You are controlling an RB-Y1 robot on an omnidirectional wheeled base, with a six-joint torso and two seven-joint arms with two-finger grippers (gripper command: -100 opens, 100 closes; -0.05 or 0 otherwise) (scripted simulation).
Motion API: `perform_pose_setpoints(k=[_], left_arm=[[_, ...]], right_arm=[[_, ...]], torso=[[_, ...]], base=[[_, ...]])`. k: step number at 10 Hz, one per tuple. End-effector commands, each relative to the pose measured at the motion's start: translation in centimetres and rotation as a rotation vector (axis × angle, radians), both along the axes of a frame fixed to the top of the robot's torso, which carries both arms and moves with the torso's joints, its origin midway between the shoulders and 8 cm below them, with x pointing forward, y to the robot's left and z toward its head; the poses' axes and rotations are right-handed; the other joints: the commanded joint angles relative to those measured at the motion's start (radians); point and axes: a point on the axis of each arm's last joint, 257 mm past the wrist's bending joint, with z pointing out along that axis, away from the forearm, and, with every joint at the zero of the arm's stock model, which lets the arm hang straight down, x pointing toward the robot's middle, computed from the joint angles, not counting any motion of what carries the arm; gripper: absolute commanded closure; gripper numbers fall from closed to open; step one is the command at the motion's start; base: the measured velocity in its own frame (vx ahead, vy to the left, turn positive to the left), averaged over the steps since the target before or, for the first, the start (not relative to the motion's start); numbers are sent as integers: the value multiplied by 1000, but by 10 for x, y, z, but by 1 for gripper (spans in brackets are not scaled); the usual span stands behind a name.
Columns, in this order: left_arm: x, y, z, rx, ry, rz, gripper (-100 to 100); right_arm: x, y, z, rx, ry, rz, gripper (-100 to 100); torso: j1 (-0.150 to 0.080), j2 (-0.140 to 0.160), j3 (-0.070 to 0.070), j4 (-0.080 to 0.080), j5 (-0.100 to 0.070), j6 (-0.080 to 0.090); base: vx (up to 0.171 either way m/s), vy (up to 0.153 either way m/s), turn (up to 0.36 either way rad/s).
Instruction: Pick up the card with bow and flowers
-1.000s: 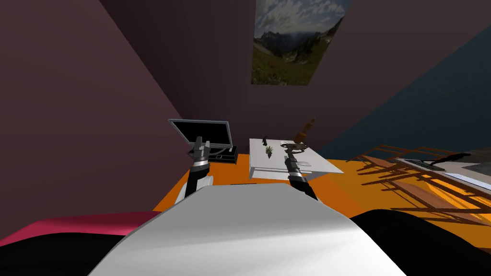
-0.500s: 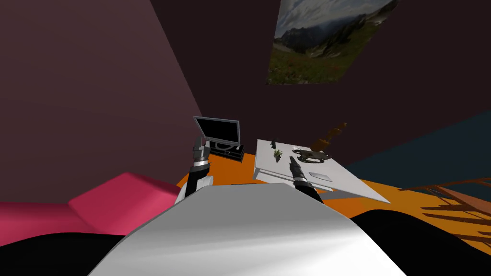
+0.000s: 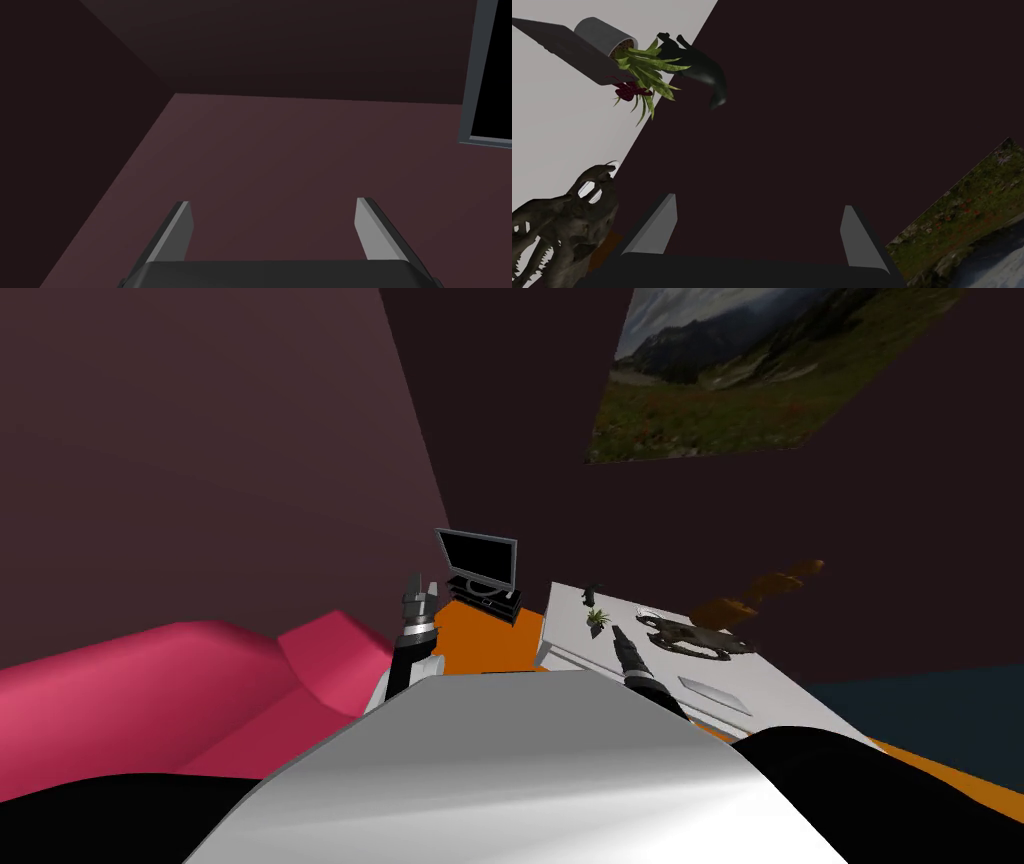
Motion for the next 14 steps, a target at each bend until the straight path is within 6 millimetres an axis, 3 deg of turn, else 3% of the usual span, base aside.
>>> perform_pose_setpoints(k=[1,2,3,4,5,6,7,8,9,10,11,12,13,14], left_arm=[[0,0,0,0,0,0,0],[0,0,0,0,0,0,0],[0,0,0,0,0,0,0],[0,0,0,0,0,0,0],[0,0,0,0,0,0,0],[0,0,0,0,0,0,0],[0,0,0,0,0,0,0],[0,0,0,0,0,0,0],[0,0,0,0,0,0,0],[0,0,0,0,0,0,0],[0,0,0,0,0,0,0],[0,0,0,0,0,0,0],[0,0,0,0,0,0,0],[0,0,0,0,0,0,0]], right_arm=[[-22,-23,-24,-11,89,-46,-100],[-22,-23,-24,-11,89,-46,-100],[-43,-41,-44,-16,166,-87,-100],[-43,-41,-44,-16,166,-87,-100],[-66,-58,-62,-18,241,-128,-100],[-66,-58,-62,-18,241,-128,-100],[-91,-74,-80,-15,316,-169,-100],[-91,-74,-80,-15,316,-169,-100],[-117,-89,-96,-7,389,-211,-100],[-117,-89,-96,-7,389,-211,-100],[-145,-102,-111,5,460,-253,-100],[-145,-102,-111,5,460,-253,-100],[-173,-114,-126,20,528,-295,-100],[-173,-114,-126,20,528,-295,-100]], torso=[[0,0,0,0,0,0],[0,0,0,0,0,0],[0,0,0,0,0,1],[-1,1,0,0,0,0],[-2,1,0,0,0,1],[-2,0,0,0,0,0],[-1,0,0,0,0,1],[-1,1,0,0,0,0],[-2,1,0,0,0,1],[-2,1,0,0,0,1],[-3,0,0,0,0,1],[-2,1,0,0,0,1],[-2,1,0,0,-1,0],[-3,1,1,0,-1,1]], base=[[-33,-7,448],[-33,-15,339],[-46,-23,453],[-45,-31,327],[-37,-23,388],[-44,-21,359],[-60,-12,373],[-45,-23,298],[-47,-29,344],[-47,-31,375],[-57,-23,389],[-57,-19,454],[-63,-27,453],[-62,-29,369]])
